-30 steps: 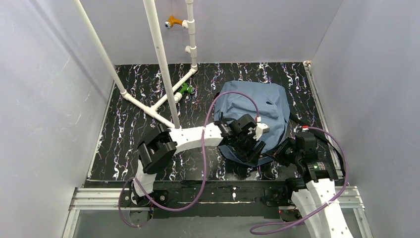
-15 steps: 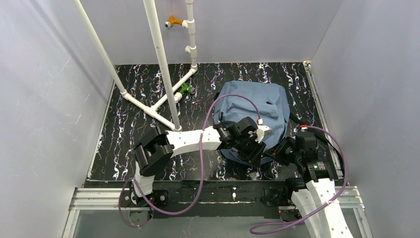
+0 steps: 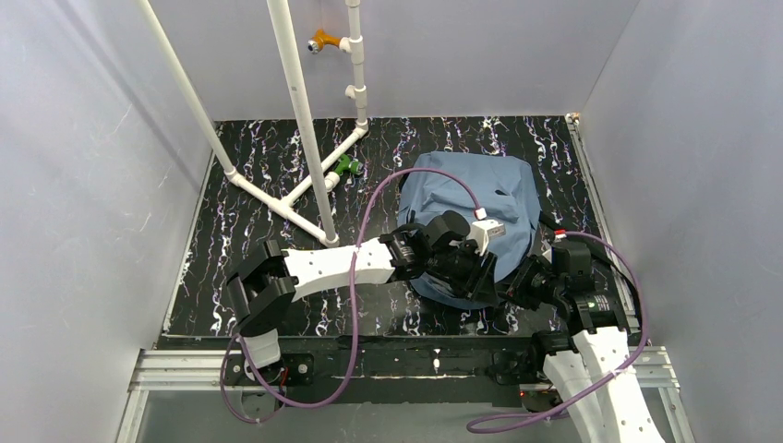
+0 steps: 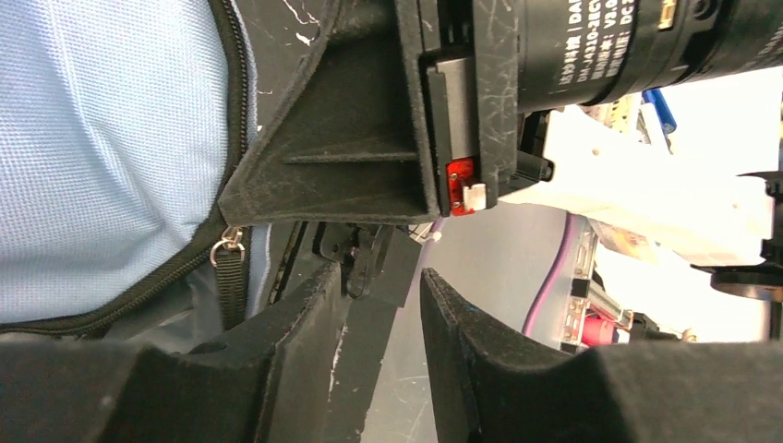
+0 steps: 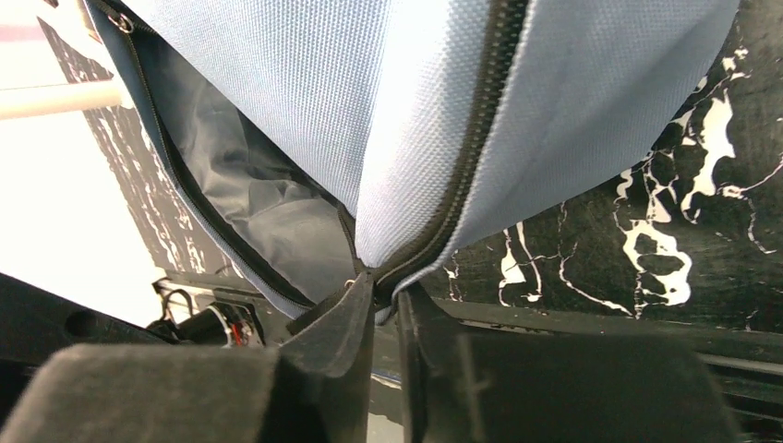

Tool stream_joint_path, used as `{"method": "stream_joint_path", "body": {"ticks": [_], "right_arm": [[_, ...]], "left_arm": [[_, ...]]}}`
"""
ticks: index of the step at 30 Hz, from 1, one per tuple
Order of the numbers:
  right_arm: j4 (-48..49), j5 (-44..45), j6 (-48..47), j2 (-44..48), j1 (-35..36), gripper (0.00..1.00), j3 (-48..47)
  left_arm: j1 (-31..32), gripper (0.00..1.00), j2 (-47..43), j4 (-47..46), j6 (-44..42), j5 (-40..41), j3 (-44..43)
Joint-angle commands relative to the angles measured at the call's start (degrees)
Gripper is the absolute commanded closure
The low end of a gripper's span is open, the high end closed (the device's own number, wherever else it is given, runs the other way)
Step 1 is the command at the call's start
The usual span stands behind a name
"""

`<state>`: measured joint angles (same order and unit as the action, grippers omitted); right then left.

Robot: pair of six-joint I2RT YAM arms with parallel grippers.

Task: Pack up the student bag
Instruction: Zip the student bag at the center of the board.

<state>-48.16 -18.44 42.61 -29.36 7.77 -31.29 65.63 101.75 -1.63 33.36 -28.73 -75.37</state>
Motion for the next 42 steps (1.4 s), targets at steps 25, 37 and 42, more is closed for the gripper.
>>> {"method": "stream_joint_path", "body": {"ticks": [25, 37, 42], "right_arm": [[3.69, -4.78, 0.46, 3.92, 0.05, 0.99, 4.57], [3.95, -5.01, 0.51, 3.87, 0.05, 0.99, 4.74], [3.95, -5.26, 0.48, 3.81, 0.07, 0.99, 4.66]], "left_arm": [[-1.29, 0.54, 5.53, 20.85, -14.32, 4.78, -8.22], [-1.25, 0.67, 4.52, 15.47, -10.17, 2.29, -5.31], [-1.34, 0.73, 4.44, 14.21, -8.17, 0.20, -5.86]]}}
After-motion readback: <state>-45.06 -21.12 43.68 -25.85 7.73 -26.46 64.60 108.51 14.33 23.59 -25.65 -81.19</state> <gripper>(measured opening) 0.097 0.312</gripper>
